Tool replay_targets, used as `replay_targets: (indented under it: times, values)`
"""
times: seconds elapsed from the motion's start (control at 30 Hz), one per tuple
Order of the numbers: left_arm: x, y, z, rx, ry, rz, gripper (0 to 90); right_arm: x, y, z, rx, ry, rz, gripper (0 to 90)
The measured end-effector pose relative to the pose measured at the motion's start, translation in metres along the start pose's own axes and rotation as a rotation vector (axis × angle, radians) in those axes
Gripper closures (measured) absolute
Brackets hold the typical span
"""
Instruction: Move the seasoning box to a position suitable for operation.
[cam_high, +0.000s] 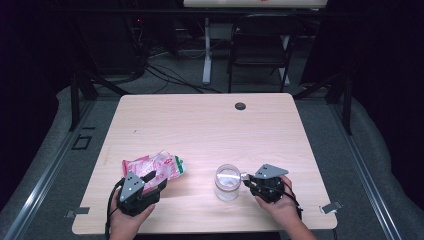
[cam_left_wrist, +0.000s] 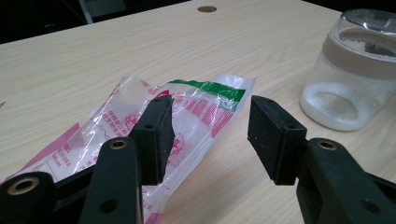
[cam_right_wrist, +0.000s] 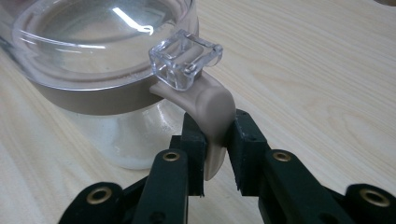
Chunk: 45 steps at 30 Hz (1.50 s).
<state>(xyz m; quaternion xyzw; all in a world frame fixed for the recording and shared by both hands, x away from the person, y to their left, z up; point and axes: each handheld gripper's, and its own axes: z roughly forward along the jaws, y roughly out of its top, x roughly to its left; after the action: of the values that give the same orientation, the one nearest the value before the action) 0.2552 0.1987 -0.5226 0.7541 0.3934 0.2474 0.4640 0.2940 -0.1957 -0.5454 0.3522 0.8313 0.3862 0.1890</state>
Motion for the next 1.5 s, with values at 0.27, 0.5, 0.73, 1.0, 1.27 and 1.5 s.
replay_targets:
  times: [0.27,0.5,0.73,1.0,1.27,1.5]
  values:
    - [0.000,0.001,0.000,-0.012,-0.009,0.001,51.7,0.013,0.002,0.002,-0.002,0.040,-0.025,76.7]
    - [0.000,0.003,0.004,-0.006,-0.025,-0.016,53.5,0.014,-0.001,0.001,-0.008,0.063,-0.004,73.8]
    - [0.001,0.007,0.009,-0.005,-0.055,-0.039,56.4,0.016,-0.002,-0.015,-0.042,0.074,0.028,66.2]
    - [-0.001,0.022,0.014,-0.006,-0.120,-0.096,61.4,0.018,0.005,-0.042,-0.071,0.075,0.063,67.3]
    - [-0.017,0.066,0.033,0.052,-0.182,-0.069,65.8,0.016,0.035,-0.058,-0.063,0.015,0.077,71.3]
    - [-0.029,0.079,0.051,0.075,-0.216,-0.073,74.0,0.003,0.063,-0.059,-0.012,0.025,0.176,75.1]
